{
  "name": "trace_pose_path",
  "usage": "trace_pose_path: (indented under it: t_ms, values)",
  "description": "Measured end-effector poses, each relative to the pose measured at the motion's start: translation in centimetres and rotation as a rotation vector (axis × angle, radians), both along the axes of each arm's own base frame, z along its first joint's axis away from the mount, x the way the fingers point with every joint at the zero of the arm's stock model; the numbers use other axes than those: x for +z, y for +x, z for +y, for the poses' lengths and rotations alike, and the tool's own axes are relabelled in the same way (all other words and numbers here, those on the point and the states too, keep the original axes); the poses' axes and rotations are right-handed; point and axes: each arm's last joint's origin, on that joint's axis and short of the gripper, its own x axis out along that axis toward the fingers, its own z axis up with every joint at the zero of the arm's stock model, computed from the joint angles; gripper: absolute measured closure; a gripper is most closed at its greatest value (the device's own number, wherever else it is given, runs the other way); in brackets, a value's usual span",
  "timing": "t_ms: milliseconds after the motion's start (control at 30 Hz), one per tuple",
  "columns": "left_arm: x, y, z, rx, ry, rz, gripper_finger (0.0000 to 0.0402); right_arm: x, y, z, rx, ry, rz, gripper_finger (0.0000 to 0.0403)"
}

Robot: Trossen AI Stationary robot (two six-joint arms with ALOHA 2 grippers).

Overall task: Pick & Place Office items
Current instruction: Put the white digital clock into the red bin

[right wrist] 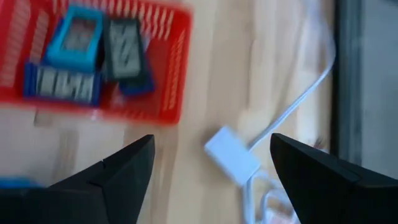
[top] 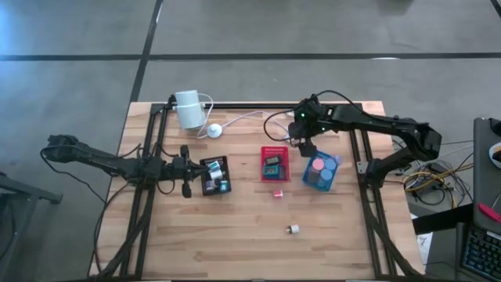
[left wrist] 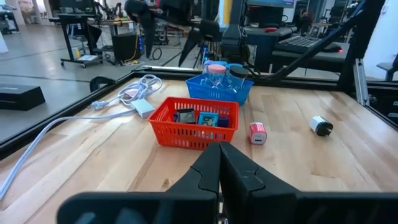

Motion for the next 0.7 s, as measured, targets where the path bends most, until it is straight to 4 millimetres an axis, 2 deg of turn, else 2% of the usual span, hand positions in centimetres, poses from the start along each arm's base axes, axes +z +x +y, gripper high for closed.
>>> trace_pose_path:
  t_ms: [200,467,567,700]
  values:
    - [0.7,0.1,0.1,0.037,0.089,-0.027,0.0392,3.9,0.2,-0.1,-0.059,-0.033,-0.164,0.0094]
    - [2.6,0.7,0.0,0.033,0.196,-0.068,0.0392,8.9,-1.6,1.0,-0.06,-0.078,-0.358,0.0101]
    - [3.5,0.9,0.0,0.04,0.236,-0.087,0.0392,9.8,-2.4,1.3,-0.061,-0.093,-0.391,0.0101]
    - [4.9,1.1,0.1,0.103,0.287,-0.109,0.0392,9.9,-3.2,1.7,-0.077,-0.087,-0.415,0.0103]
